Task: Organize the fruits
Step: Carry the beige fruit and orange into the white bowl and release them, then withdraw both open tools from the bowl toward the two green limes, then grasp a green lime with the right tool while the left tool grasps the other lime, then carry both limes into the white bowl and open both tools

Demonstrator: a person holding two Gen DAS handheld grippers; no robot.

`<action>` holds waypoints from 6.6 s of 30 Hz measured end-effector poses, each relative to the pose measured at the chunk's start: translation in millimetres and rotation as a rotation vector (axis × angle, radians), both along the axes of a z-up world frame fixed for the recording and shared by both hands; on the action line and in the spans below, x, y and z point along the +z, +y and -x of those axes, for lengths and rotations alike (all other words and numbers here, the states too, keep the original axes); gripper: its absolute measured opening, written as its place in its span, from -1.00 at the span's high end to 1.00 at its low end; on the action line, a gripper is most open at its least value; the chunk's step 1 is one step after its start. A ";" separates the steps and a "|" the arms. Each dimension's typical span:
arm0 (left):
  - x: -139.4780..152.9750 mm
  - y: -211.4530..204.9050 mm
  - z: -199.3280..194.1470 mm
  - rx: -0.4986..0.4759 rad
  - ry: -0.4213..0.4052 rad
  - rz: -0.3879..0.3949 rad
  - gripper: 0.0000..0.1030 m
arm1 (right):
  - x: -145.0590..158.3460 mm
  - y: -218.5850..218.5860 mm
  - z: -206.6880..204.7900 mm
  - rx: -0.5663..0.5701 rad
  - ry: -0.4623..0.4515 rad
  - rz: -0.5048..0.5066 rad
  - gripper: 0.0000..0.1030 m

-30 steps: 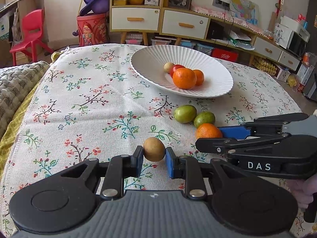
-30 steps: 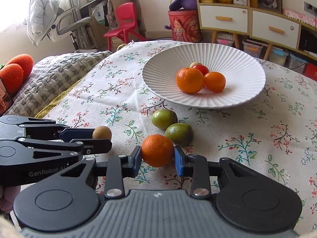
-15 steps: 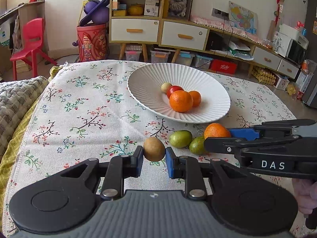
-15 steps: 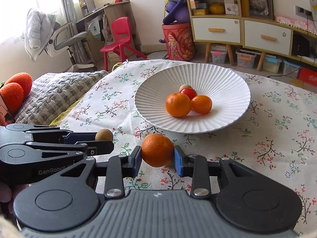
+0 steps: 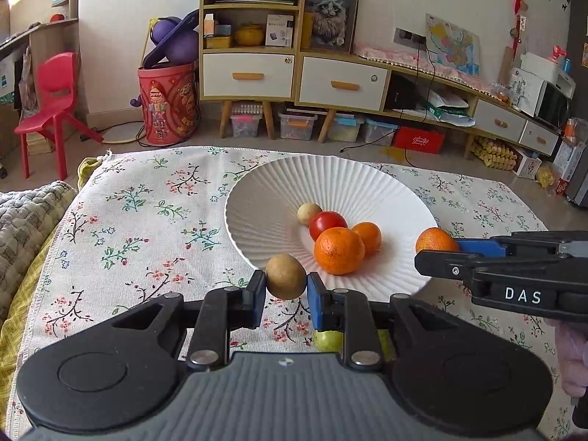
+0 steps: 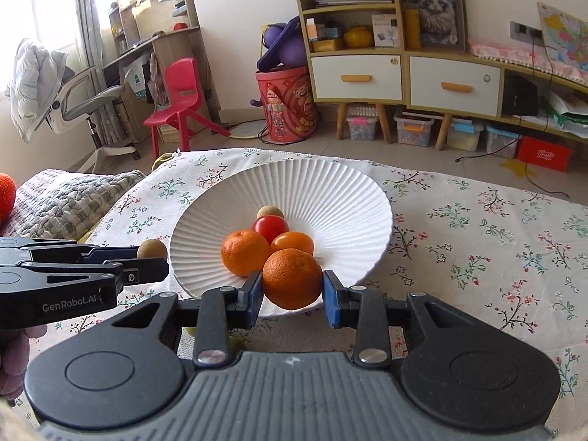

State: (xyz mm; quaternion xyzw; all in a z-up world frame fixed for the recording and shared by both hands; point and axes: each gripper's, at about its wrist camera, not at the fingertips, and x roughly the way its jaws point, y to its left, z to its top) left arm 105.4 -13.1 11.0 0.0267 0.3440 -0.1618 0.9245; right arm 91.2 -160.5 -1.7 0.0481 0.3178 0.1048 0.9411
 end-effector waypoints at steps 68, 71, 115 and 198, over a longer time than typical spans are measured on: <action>-7.8 14.3 34.8 0.062 0.059 -0.038 -0.47 | 1.6 -2.4 42.2 -0.058 -0.011 0.087 -0.80; -12.1 17.8 39.1 0.067 0.064 -0.036 -0.56 | -1.1 -3.0 44.8 -0.061 -0.001 0.091 -0.88; -42.2 37.5 29.8 0.141 0.142 -0.107 -0.73 | -33.9 41.8 29.6 0.155 0.019 0.151 0.51; -37.0 -33.9 24.1 -0.134 0.138 -0.071 0.80 | -26.9 -3.2 36.8 0.043 0.032 0.138 0.51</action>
